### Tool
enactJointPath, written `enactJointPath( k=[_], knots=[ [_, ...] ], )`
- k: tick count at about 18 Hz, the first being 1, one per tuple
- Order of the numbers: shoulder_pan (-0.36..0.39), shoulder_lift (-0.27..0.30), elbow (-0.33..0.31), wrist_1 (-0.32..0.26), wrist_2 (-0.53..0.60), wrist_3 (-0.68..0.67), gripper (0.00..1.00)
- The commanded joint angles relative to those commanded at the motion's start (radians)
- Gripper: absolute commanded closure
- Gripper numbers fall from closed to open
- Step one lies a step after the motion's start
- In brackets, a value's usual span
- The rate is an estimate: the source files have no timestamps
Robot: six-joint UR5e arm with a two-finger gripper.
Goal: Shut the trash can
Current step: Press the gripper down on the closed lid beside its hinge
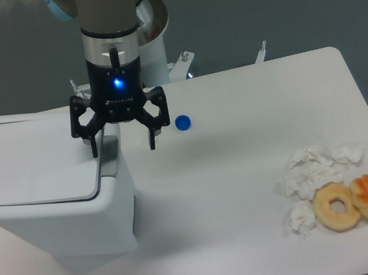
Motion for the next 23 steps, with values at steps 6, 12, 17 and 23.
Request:
enactJointPath(
  k=[6, 12, 17, 23],
  knots=[
    [-0.002, -0.008, 0.0, 0.0, 0.0, 0.0, 0.0],
    [0.0, -0.012, 0.0, 0.0, 0.0, -0.002, 0.0],
    [-0.002, -0.018, 0.0, 0.0, 0.0, 0.0, 0.0],
    [0.0, -0.017, 0.002, 0.0, 0.003, -0.002, 0.0]
  ],
)
